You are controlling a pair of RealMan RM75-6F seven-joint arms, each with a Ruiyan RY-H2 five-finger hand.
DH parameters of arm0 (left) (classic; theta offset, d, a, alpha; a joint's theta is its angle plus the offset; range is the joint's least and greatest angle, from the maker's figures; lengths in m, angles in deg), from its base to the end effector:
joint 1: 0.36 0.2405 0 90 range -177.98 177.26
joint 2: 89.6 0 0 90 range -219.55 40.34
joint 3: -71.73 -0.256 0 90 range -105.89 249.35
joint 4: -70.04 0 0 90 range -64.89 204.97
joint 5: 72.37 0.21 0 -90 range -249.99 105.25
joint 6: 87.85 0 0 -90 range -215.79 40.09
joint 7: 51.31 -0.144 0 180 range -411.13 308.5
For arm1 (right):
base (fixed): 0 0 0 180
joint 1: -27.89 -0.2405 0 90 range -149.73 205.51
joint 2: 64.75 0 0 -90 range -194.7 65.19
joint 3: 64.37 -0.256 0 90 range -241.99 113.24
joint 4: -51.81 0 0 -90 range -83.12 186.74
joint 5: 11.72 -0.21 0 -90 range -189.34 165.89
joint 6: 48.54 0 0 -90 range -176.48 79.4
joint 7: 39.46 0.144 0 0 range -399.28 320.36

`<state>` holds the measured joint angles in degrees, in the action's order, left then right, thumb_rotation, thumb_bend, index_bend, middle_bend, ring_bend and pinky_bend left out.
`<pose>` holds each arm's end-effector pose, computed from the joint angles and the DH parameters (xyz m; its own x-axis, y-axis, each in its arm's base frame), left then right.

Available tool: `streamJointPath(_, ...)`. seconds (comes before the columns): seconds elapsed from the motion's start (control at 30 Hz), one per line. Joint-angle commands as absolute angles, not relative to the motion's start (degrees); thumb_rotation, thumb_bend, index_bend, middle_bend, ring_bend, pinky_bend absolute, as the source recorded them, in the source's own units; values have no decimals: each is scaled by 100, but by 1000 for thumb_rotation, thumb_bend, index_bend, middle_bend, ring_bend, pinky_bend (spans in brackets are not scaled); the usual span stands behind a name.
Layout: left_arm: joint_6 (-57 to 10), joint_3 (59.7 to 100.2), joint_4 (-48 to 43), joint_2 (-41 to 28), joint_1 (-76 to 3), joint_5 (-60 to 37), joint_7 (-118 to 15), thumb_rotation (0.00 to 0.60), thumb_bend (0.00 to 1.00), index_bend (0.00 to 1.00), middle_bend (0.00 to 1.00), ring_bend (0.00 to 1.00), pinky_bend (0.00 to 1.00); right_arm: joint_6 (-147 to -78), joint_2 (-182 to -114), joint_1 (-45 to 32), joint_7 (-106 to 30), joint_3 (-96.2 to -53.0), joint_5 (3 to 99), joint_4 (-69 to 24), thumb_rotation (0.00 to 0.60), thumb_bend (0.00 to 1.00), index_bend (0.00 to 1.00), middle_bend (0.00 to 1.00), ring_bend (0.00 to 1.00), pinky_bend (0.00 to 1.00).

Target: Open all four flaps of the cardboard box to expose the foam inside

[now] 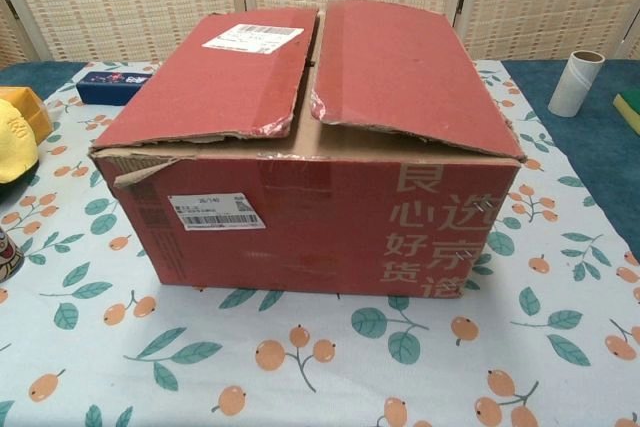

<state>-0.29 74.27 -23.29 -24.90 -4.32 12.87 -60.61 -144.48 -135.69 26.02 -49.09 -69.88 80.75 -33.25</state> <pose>-0.3093 0.1746 0.1599 0.5152 -0.0244 0.8567 0.8571 0.0204 -0.5148 -0.3055 -0.1712 0.1572 0.5358 0.2187 0.8155 -0.8320 -0.0282 0.5541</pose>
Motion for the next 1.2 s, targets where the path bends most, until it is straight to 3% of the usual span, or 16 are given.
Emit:
streamJointPath(0.03, 11, 7404, -2368, -2477, -405, 1332, -6030, 600, 146, 0, 0, 0, 0, -14464, -13622, 2578, -4894, -7008, 8088, -3267, 600, 431, 0, 0, 24, 0)
streamJointPath(0.47, -55, 7410, -2251, -2455, -498, 1474, -6023, 600, 195, 0, 0, 0, 0, -14376, -13894, 2353, -4750, -6893, 8480, -2944, 600, 430, 0, 0, 45, 0)
streamJointPath(0.7, -244, 7343, -2384, -2580, -516, 1420, -5713, 600, 316, 0, 0, 0, 0, -13538, -13127, 1717, -3921, -6506, 9244, -3941, 600, 430, 0, 0, 0, 0)
streamJointPath(1.2, -206, 7383, -2363, -2680, -508, 1406, -5353, 600, 321, 0, 0, 0, 0, -12162, -12789, 598, -3361, -6435, 9603, -5249, 600, 430, 0, 0, 0, 0)
